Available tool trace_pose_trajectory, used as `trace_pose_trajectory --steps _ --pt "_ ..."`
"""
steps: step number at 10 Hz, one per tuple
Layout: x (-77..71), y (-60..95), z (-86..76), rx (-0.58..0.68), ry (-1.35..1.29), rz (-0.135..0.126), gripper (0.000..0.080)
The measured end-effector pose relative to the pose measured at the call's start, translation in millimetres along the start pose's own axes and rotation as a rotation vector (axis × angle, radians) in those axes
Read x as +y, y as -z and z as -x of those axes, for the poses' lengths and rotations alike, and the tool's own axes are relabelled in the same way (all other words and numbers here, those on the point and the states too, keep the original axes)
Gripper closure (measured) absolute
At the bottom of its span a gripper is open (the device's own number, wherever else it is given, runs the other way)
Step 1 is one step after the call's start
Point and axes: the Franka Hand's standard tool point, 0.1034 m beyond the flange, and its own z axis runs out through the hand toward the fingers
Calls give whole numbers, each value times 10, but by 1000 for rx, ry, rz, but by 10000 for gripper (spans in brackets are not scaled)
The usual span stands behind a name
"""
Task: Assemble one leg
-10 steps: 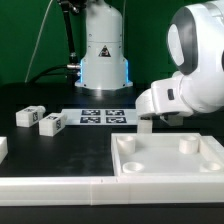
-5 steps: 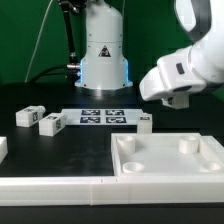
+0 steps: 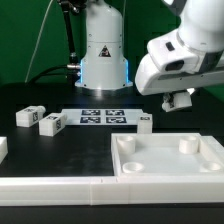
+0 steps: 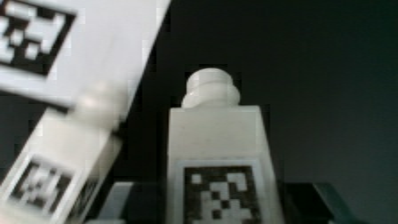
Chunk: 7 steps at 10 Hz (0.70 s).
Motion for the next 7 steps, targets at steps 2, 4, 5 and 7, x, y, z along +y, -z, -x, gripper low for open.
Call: trace_pose_trajectory --steps 2,4,5,7 --pt "132 314 -164 170 -40 -15 509" --pt "174 451 -311 359 -46 -11 509" --pt "186 419 -282 447 -46 -2 509" --pt "261 405 -254 645 -30 16 509"
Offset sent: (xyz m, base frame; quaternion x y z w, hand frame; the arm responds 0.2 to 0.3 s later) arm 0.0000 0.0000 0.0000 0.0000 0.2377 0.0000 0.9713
